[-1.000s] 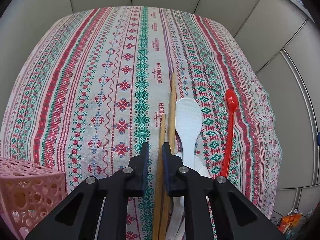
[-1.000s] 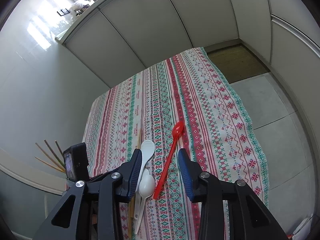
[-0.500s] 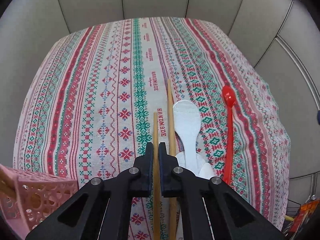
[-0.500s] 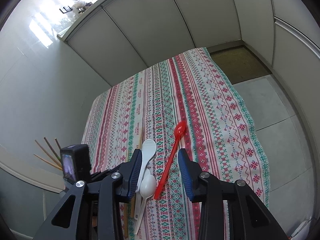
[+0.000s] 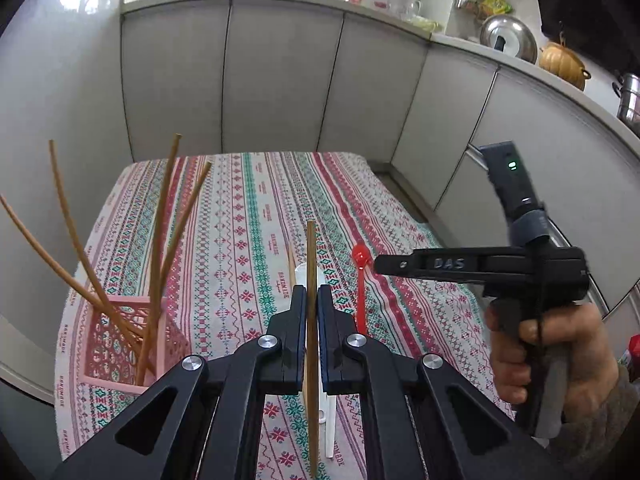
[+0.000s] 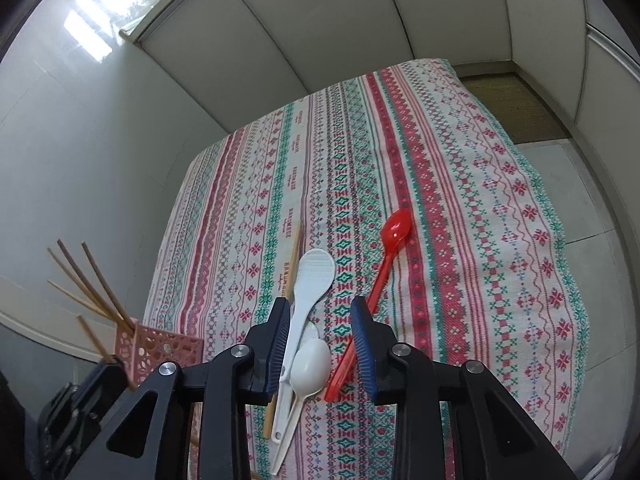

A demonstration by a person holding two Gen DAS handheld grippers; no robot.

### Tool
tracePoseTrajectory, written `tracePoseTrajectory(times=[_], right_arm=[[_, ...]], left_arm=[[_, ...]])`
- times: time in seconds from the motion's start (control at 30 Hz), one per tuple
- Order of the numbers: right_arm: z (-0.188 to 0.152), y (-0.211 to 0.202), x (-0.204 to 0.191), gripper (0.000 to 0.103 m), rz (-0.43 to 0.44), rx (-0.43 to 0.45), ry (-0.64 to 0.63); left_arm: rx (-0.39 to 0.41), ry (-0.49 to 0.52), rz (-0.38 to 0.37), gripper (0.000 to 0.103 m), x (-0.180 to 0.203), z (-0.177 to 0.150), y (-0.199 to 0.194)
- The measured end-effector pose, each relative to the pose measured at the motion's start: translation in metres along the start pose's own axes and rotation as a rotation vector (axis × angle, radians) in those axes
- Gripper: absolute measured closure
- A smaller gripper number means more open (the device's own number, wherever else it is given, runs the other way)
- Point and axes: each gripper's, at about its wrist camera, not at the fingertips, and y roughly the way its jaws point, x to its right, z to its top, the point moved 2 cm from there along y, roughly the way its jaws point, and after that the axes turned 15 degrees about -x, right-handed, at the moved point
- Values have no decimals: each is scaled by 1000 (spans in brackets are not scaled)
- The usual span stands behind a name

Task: Organize utensils
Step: 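Grasp and lift a chopstick with the left tool while the right tool approaches another, then close the right tool on the last chopstick while the left tool holds its chopstick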

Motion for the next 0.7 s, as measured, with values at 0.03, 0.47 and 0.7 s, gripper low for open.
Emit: tracePoseTrajectory(times=[0.03,0.47,0.7], right_arm=[[1,6,-5,74,-9,-7,-16],[21,81,-48,80,-85,-116,-99],[34,110,-52,82,-133,-140,-88]], left_arm=[[19,1,-6,98,-2,-3,-6],[120,4,-105,98,-22,-16,-60],[154,7,-131,98,-34,-18,-86]])
